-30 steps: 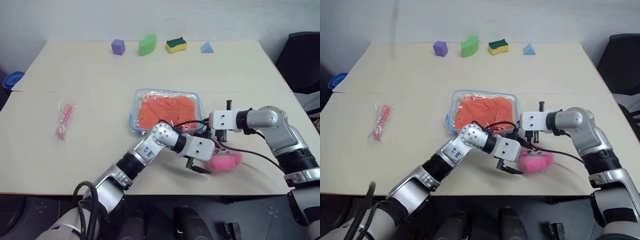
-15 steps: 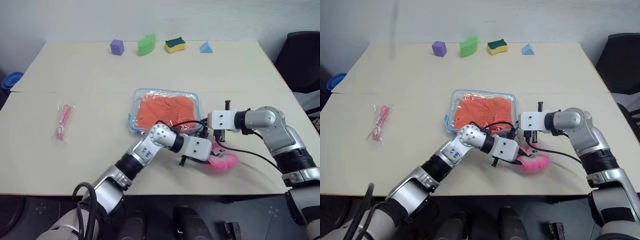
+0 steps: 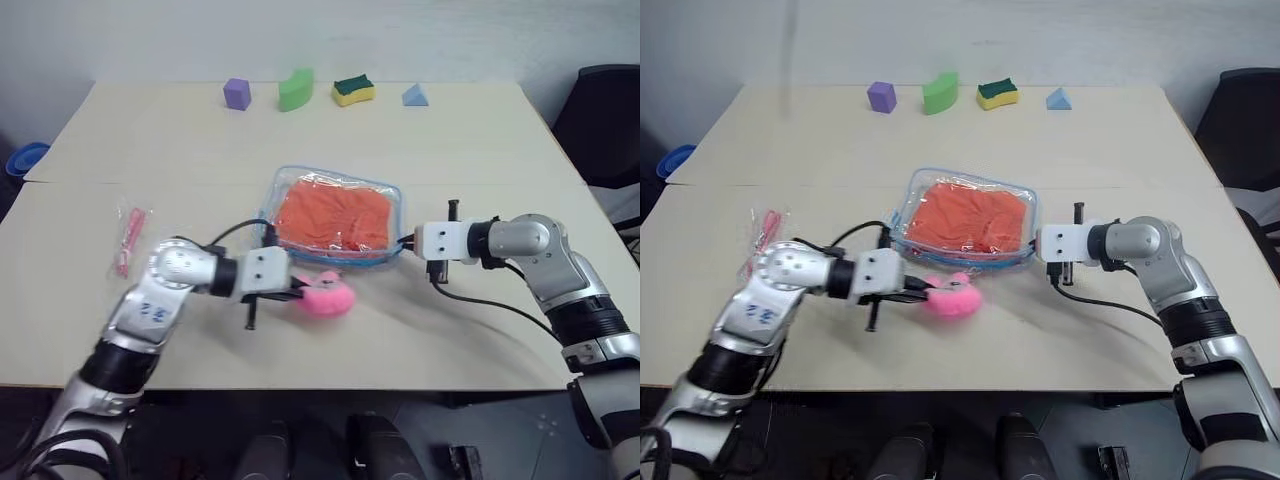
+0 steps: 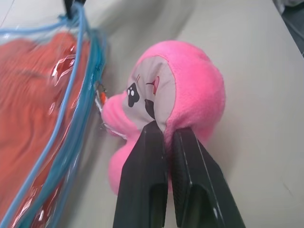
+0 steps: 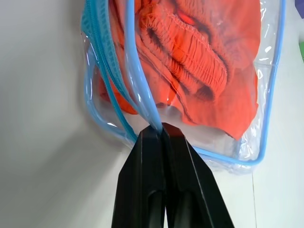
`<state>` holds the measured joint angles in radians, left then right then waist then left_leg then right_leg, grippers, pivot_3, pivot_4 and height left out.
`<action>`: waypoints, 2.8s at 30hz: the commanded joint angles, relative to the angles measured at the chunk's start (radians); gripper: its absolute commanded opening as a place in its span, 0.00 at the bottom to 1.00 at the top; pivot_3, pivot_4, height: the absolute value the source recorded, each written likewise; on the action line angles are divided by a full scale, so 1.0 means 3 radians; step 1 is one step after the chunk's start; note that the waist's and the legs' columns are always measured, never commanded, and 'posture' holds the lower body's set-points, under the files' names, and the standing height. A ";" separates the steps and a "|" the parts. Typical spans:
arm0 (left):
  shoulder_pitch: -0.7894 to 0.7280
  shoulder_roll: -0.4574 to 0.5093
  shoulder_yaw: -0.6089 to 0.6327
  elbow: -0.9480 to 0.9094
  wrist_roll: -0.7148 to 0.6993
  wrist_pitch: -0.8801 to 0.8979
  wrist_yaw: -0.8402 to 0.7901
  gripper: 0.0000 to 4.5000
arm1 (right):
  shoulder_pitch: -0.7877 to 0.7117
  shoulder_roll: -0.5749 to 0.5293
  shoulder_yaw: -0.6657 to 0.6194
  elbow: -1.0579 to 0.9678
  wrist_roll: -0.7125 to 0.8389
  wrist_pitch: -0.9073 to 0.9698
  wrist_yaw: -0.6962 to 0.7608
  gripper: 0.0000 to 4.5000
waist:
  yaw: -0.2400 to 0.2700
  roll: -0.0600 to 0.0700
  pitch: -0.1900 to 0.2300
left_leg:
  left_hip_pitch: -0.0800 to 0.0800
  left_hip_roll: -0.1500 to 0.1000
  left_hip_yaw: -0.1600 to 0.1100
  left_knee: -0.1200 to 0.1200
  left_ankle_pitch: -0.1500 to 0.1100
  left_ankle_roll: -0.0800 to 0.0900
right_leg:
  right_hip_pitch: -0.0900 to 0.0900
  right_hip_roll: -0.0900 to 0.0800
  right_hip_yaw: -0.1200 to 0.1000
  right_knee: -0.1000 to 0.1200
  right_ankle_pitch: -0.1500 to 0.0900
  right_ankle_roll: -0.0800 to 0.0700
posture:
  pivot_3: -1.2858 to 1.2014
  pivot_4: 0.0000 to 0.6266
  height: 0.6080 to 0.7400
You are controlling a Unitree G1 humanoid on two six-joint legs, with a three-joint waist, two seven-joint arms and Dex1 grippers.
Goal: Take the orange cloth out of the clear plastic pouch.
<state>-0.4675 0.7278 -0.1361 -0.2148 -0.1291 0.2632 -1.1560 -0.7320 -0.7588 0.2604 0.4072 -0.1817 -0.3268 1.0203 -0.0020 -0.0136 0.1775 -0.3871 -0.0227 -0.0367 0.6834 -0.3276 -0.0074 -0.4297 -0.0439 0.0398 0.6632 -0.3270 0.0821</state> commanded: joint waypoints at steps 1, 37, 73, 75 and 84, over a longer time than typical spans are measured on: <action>0.0162 0.0207 0.0347 -0.0264 -0.0169 0.0190 0.0075 0.00 | 0.0013 -0.0138 -0.0172 -0.0027 0.0077 -0.0086 -0.0023 0.00 | -0.0003 0.0000 0.0000 | 0.0000 0.0000 0.0000 0.0000 0.0000 0.0001 | 0.0000 0.0000 0.0000 0.0000 0.0000 0.0000 | 0.52 0.24 1.00; 0.1111 0.0688 0.1871 -0.0231 -0.1502 0.1404 0.0459 0.89 | 0.2363 -0.0410 -0.1649 -0.3203 0.2676 0.2703 -0.0187 0.98 | 0.0006 0.0003 0.0002 | 0.0001 0.0003 -0.0017 -0.0005 -0.0013 0.0016 | 0.0008 -0.0001 -0.0009 -0.0005 0.0000 -0.0001 | 0.52 0.24 1.00; -0.1296 -0.0538 -0.0280 0.1574 -0.0300 0.0330 -0.0459 0.01 | 0.2506 -0.0151 -0.1323 -0.4074 0.2846 0.3487 -0.1389 0.99 | 0.0049 0.0001 0.0000 | -0.0003 -0.0001 -0.0017 0.0002 -0.0006 0.0007 | 0.0010 0.0004 -0.0013 0.0001 0.0001 -0.0001 | 0.52 0.24 1.00; -0.1234 -0.0663 -0.0158 0.1182 -0.0509 0.0815 -0.0237 0.00 | 0.2496 -0.0084 -0.1253 -0.4067 0.2780 0.3465 -0.1444 0.90 | 0.0051 0.0001 0.0000 | -0.0005 -0.0001 -0.0018 0.0003 -0.0006 0.0006 | 0.0010 0.0004 -0.0012 0.0004 0.0001 -0.0001 | 0.52 0.24 1.00; -0.0930 -0.0878 -0.0131 0.0540 -0.0499 0.1171 0.0388 0.00 | 0.2110 -0.0154 -0.0429 -0.3582 0.1383 0.2632 -0.1511 0.30 | 0.0019 0.0001 -0.0001 | 0.0000 -0.0002 -0.0017 0.0003 -0.0001 -0.0001 | 0.0009 0.0005 -0.0011 0.0001 0.0001 -0.0001 | 0.52 0.24 1.00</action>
<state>-0.7379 0.4659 -0.1953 -0.0037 -0.2710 0.6178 -1.0666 -0.0739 -0.7895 0.1089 -0.6909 0.3223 0.5443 0.5718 0.0036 -0.0134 0.1773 -0.3870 -0.0234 -0.0419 0.6843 -0.3277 -0.0078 -0.4270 -0.0424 0.0366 0.6636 -0.3266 0.0819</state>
